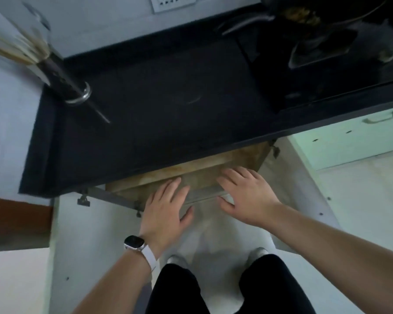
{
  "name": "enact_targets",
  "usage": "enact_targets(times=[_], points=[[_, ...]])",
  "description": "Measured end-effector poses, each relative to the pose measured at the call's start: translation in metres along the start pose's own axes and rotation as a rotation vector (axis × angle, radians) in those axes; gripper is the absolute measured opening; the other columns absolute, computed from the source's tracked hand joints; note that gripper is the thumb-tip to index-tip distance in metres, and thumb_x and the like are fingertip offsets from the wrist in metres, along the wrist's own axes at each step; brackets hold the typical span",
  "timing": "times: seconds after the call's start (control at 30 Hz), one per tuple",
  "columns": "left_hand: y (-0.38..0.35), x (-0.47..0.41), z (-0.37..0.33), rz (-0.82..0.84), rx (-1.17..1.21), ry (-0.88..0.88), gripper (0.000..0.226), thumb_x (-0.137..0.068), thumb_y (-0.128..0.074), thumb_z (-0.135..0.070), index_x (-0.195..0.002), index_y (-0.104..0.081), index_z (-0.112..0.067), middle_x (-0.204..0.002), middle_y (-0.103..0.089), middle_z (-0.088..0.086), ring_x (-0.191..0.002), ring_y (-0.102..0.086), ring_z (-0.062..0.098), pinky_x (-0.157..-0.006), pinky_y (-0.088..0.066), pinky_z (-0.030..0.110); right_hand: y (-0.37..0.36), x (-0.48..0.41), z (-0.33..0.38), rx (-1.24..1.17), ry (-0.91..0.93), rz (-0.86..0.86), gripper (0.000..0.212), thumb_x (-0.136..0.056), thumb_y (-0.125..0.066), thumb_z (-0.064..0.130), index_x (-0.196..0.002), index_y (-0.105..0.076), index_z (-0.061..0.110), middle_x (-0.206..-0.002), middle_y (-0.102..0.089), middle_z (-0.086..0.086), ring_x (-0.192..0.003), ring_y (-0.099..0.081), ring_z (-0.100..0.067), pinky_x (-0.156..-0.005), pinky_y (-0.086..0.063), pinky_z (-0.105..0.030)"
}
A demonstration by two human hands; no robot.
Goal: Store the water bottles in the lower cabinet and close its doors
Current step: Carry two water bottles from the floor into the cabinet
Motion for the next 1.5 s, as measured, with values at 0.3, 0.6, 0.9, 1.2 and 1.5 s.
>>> enact_targets(times=[0.3, 0.6, 0.9, 1.2, 1.5], points=[[0.094, -0.025, -0.104, -0.055, 0.003, -0.094, 0.056, -0.089, -0.046, -0.052, -0.131, -0.063, -0.019, -0.140, -0.059, 0.003, -0.129, -0.047, 0.022, -0.101, -0.047, 0.044, 0.133, 0.080, -0.048, 0.026, -0.035, -0.087, 0.059, -0.090, -0.033, 0.059, -0.129, -0.058, 0.023, -0.135, -0.055, -0.002, -0.126, -0.049, -0.028, -0.107, -0.037, -0.043], [0.146, -0.069, -0.207, -0.121, 0.021, -0.335, 0.054, -0.095, -0.042, -0.051, -0.137, -0.061, -0.021, -0.145, -0.056, 0.005, -0.136, -0.049, 0.027, -0.106, -0.043, 0.046, 0.189, 0.151, -0.108, 0.058, -0.168, -0.244, 0.056, -0.088, -0.037, 0.054, -0.122, -0.064, 0.019, -0.126, -0.063, -0.007, -0.116, -0.058, -0.034, -0.096, -0.049, -0.047], [0.165, -0.117, -0.277, -0.138, 0.048, -0.625, 0.052, -0.095, -0.046, -0.048, -0.137, -0.059, -0.019, -0.146, -0.055, 0.008, -0.137, -0.048, 0.029, -0.108, -0.040, 0.047, 0.221, 0.202, -0.147, 0.131, -0.390, -0.369, 0.053, -0.091, -0.040, 0.055, -0.128, -0.060, 0.022, -0.131, -0.061, -0.004, -0.120, -0.057, -0.031, -0.100, -0.046, -0.046], [0.166, -0.159, -0.337, -0.148, 0.215, -0.862, 0.054, -0.092, -0.049, -0.046, -0.135, -0.060, -0.017, -0.143, -0.057, 0.009, -0.135, -0.049, 0.031, -0.110, -0.038, 0.047, 0.243, 0.265, -0.165, 0.216, -0.707, -0.405, 0.053, -0.090, -0.043, 0.054, -0.126, -0.062, 0.020, -0.131, -0.061, -0.006, -0.120, -0.057, -0.034, -0.099, -0.045, -0.046], [0.162, -0.172, -0.404, -0.103, 0.257, -1.027, 0.051, -0.092, -0.048, -0.048, -0.134, -0.059, -0.021, -0.143, -0.056, 0.007, -0.137, -0.046, 0.029, -0.109, -0.038, 0.049, 0.251, 0.328, -0.187, 0.252, -0.956, -0.489, 0.052, -0.089, -0.044, 0.055, -0.125, -0.062, 0.020, -0.125, -0.063, -0.003, -0.116, -0.058, -0.030, -0.094, -0.046, -0.041]])
Point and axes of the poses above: each hand's wrist, its own x-axis away from the middle knuckle, its own y-axis out of the back of the hand, z = x × y, the point moved 3 cm from there along -x, towards the middle knuckle
